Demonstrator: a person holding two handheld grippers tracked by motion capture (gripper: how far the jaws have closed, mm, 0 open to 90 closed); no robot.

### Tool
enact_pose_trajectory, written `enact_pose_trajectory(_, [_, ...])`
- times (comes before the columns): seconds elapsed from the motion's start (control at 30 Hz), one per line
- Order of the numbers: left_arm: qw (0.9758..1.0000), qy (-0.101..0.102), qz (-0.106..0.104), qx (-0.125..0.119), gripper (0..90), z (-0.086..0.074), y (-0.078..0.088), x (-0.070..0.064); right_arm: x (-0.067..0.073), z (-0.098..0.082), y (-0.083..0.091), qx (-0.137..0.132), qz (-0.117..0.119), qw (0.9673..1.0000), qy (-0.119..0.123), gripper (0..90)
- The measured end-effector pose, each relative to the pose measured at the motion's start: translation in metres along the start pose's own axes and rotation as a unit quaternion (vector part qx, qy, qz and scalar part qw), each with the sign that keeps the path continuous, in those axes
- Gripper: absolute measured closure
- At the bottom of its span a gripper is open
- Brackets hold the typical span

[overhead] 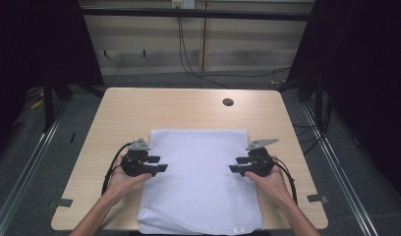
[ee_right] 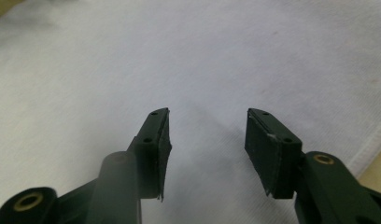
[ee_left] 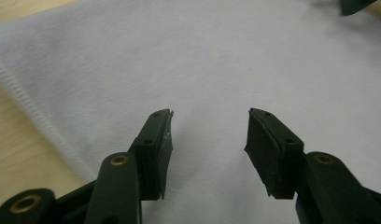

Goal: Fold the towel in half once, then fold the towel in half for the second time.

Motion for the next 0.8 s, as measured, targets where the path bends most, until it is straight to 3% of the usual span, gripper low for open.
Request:
enact_pose_trajectory(0.1, [0.9998, -0.010, 0.017, 0.007, 51.1, 0.001, -0.010, 0.010, -0.009, 0.007, -0.007, -0.002, -0.013, 0.9999, -0.006, 48.5])
enact_pose_trajectory(0.17, [0.9998, 0.007, 0.019, -0.003, 50.8, 0.001, -0.011, 0.015, -0.014, 0.010, -0.010, -0.002, -0.024, 0.9997, -0.008, 48.0])
enact_pose_trajectory(0.33, [0.9990, 0.020, 0.040, -0.002, 47.9, 0.001, -0.016, 0.024, -0.028, 0.014, -0.020, -0.011, -0.047, 0.9985, -0.026, 46.4])
enact_pose_trajectory(0.43, [0.9989, 0.001, 0.047, -0.001, 46.2, -0.001, -0.019, 0.024, -0.031, 0.013, -0.024, -0.008, -0.048, 0.9982, -0.034, 44.0])
enact_pose_trajectory(0.5, [0.9989, -0.001, 0.046, -0.006, 46.3, -0.003, -0.019, 0.024, -0.030, 0.009, -0.028, 0.007, -0.045, 0.9982, -0.040, 42.8])
enact_pose_trajectory(0.57, [0.9987, -0.004, 0.048, -0.018, 48.1, -0.006, -0.018, 0.024, -0.028, 0.007, -0.028, 0.007, -0.049, 0.9981, -0.035, 41.5])
enact_pose_trajectory(0.67, [0.9990, -0.005, 0.040, -0.020, 48.4, -0.013, -0.014, 0.019, -0.020, 0.005, -0.025, 0.031, -0.046, 0.9982, -0.022, 41.6])
enact_pose_trajectory(0.8, [0.9998, -0.005, 0.015, -0.014, 49.6, -0.026, -0.004, 0.011, -0.007, -0.003, -0.018, 0.034, -0.040, 0.9986, -0.007, 42.2])
Point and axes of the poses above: each handheld gripper's, and its own axes: y roughly backward along the jaws, z roughly out of its top, x roughly to its left, the point moved 5 cm from there along -y, roughly forward along the jaws, and after that the axes turned 11 degrees about y, right-handed, at the moved point
